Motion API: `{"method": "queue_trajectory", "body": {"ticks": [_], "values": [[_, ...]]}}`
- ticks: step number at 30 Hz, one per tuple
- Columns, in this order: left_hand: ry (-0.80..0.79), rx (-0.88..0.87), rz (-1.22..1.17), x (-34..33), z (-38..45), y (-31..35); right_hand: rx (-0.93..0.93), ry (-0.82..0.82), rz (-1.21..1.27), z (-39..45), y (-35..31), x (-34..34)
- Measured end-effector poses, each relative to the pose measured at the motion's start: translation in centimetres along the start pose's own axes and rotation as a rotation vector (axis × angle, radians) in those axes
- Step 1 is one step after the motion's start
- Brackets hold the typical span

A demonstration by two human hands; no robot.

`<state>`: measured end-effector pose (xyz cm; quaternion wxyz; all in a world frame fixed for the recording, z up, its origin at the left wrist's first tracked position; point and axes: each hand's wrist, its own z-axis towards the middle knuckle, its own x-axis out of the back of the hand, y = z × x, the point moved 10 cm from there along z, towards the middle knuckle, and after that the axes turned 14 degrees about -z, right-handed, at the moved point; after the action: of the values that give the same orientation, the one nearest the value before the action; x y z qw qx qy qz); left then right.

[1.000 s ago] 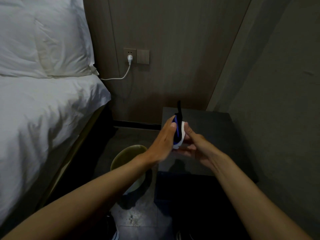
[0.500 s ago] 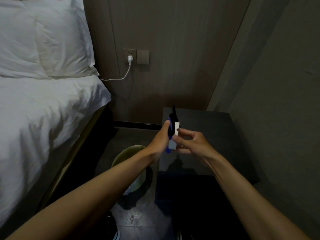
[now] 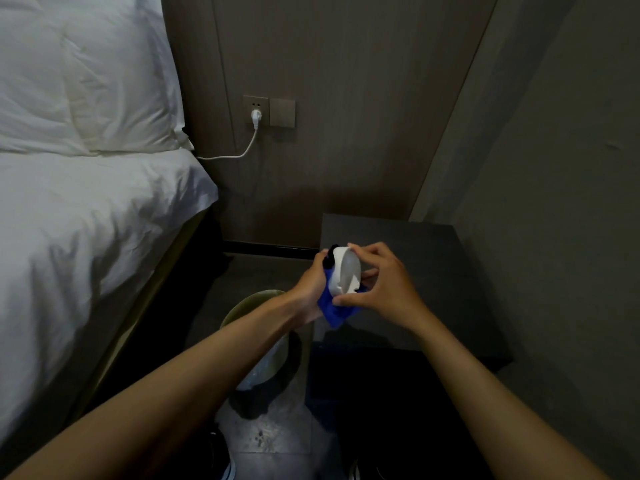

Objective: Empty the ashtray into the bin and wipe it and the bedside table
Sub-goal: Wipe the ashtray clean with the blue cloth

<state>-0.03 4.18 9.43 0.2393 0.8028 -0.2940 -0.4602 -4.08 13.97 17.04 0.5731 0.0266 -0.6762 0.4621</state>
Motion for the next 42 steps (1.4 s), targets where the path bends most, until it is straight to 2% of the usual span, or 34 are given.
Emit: {"method": "queue_trajectory", "body": {"ticks": [5,10,13,19,22,31,34,37,42], "values": [[0.008,-0.019,0.15,0.4,-0.1,0.5,0.007,-0.003,0.063,0.0,-0.1,0.1],[-0.048,-0.212,0.422,-0.7,-1.6,2.8,-0.01,0.013,0.17,-0.4,-0.2,0.4],[-0.142,-0.356,0.551,-1.8,-2.4,4.0,-0.026,0.011,0.256,-0.5,0.1,0.5],[-0.232,-0.523,0.553,-3.2,-2.8,4.8,-0.092,-0.079,0.544,-0.6,0.2,0.5],[-0.245,-0.648,0.635,-4.5,-4.1,5.9,-0.175,-0.148,0.658,-1.5,0.5,-0.6],[-0.345,-0.928,0.896,-5.5,-6.9,6.1,-0.399,-0.186,1.157,-2.8,0.9,-3.1],[-0.381,-1.04,1.064,-6.5,-7.6,6.3,-0.467,-0.239,1.199,-3.2,0.8,-4.0],[-0.428,-1.053,1.143,-7.3,-7.7,7.0,-0.496,-0.282,1.259,-3.2,0.8,-4.5],[-0.444,-1.1,1.101,-7.0,-7.6,7.7,-0.456,-0.346,1.208,-2.9,-0.2,-4.9]]}}
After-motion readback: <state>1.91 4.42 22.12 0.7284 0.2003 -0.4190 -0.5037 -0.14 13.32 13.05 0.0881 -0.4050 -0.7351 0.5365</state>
